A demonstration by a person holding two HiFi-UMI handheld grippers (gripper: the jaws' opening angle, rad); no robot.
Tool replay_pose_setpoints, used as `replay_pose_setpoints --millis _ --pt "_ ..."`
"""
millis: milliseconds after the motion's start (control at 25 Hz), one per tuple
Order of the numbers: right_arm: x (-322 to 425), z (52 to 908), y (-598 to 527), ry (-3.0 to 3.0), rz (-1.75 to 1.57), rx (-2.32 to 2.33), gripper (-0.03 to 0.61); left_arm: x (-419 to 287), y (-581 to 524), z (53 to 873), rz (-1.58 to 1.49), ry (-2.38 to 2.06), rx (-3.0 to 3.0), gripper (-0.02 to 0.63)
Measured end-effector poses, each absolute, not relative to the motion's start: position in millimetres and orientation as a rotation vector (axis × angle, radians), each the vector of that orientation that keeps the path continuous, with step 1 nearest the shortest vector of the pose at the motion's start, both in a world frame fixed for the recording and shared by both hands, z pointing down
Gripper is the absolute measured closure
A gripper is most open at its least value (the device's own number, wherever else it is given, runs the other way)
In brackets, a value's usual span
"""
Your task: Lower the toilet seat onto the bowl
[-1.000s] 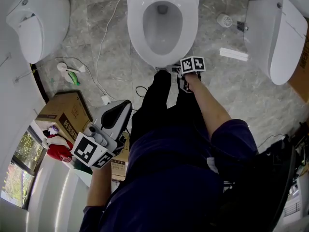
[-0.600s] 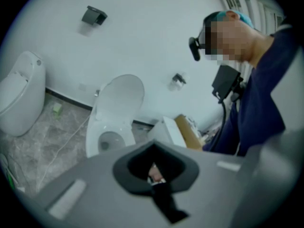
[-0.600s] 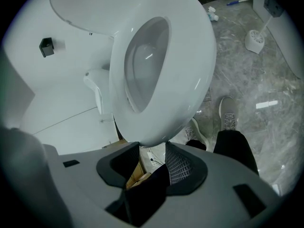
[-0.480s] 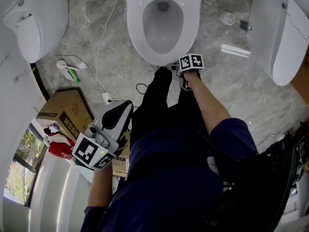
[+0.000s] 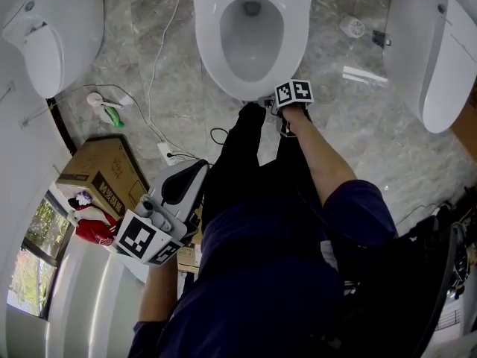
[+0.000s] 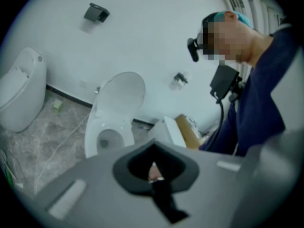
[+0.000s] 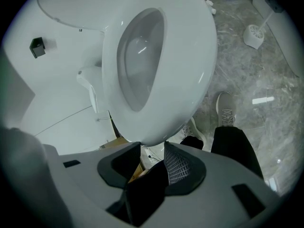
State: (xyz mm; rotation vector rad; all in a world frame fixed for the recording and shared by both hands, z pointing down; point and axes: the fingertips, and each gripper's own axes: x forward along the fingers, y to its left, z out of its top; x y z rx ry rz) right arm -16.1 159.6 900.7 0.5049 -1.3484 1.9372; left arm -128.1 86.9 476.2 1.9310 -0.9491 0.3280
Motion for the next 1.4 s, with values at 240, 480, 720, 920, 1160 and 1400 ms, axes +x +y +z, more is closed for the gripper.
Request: replay_pose_setpoints --millis 240,480,720,920,1160,1400 --pt "-16.8 907.3 161.6 -1.326 1.936 0.534 0.439 -126.6 94.9 476.8 0.32 -0.944 1.921 0.611" --pt "-11.3 907.3 156.5 -1.324 1.928 0.582 0.485 -126.3 99.5 474.9 0.314 -0.94 1.935 0.611" --pt "-19.8 879.4 131.7 -1.421 1.982 0.616 0.529 -125.6 93.6 460.1 0.29 -0.933 1.997 0.611" --pt "-25.4 827.7 99.8 -1.597 1.99 0.601 0.546 -118.6 91.5 432.8 0.258 -0.937 2.072 0.611" --pt "-21.3 731.8 43.9 -1.878 1.935 0.616 0.551 -114.7 74.9 386.6 0.219 -0.963 2.209 0.611" --pt "-5.8 612.2 5.8 -2.138 1.855 0.637 0.555 -102.7 60.3 333.0 0.147 -0.99 2.349 0.611"
